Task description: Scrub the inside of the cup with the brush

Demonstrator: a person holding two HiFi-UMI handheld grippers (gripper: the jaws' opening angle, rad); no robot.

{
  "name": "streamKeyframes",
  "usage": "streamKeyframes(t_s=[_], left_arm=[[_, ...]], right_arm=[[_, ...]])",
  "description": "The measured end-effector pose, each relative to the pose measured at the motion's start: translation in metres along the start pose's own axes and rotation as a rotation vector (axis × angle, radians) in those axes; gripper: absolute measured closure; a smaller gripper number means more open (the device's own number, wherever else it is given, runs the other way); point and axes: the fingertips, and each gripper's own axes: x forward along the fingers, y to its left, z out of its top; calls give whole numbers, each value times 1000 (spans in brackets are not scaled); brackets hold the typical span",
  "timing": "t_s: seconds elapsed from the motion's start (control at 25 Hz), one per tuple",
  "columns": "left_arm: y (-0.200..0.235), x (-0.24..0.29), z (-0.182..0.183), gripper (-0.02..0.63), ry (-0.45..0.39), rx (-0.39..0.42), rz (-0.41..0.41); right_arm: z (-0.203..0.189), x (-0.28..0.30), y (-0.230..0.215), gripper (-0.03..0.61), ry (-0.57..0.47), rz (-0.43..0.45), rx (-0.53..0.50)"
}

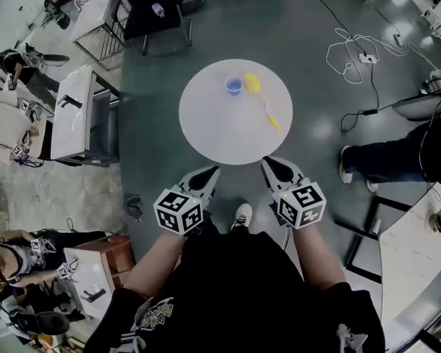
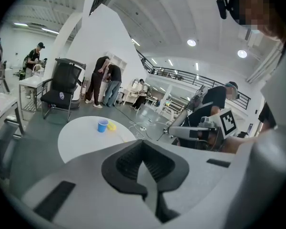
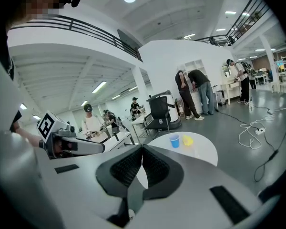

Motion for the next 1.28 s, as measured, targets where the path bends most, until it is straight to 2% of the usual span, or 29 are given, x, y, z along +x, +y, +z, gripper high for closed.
streamKeyframes(t_s=[0.36,0.6,0.92,1.28], left_arm=[[-7,-3,10,607,-1,30,8],[4,4,5,607,12,39,-6],[31,17,16,607,36,38,-71],[82,30,35,607,91,64,-120]], right_arm=[[7,-8,1,555,-21,2,21],[2,-3,-5,557,-33,-32,37],[6,14,-9,557,-32,-113,69],[16,58,-15,557,-12,-193,109]])
